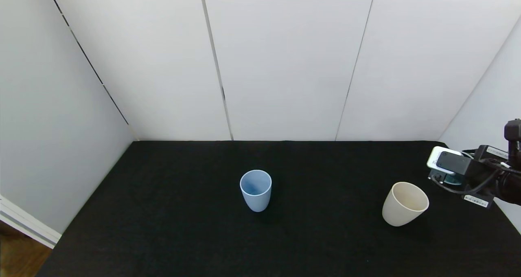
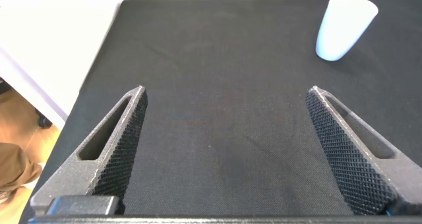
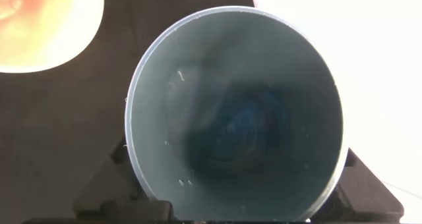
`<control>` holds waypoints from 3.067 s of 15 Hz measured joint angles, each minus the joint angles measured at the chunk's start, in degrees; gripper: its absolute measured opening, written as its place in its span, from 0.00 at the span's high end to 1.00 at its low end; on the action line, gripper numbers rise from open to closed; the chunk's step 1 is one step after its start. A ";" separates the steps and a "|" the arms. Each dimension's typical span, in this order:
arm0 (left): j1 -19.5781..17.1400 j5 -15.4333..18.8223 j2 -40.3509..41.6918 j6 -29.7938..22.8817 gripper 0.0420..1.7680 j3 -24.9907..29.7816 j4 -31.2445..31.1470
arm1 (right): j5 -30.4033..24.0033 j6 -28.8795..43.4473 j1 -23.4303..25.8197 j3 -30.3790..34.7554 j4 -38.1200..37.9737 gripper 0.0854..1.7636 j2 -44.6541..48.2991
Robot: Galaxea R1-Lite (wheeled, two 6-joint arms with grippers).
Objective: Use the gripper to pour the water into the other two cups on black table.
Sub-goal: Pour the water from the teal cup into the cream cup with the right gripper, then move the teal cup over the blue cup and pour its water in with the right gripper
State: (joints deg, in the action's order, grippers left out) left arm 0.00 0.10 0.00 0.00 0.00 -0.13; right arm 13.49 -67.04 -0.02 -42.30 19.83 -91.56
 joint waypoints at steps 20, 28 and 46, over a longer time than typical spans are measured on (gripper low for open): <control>0.00 -0.02 0.00 0.00 0.03 0.00 0.00 | 16.69 -14.45 -9.14 -0.11 0.34 0.33 -4.11; 0.00 -0.02 0.00 0.00 0.03 0.00 0.00 | 19.44 -17.51 -11.00 -0.34 0.54 0.33 -4.79; 0.00 0.00 0.00 0.00 0.03 0.00 -0.02 | 12.96 -5.36 -9.29 -0.91 -0.21 0.33 -2.21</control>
State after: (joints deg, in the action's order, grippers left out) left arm 0.00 0.10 0.00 0.00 0.00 -0.16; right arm 26.45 -72.40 -9.31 -43.22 19.63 -93.77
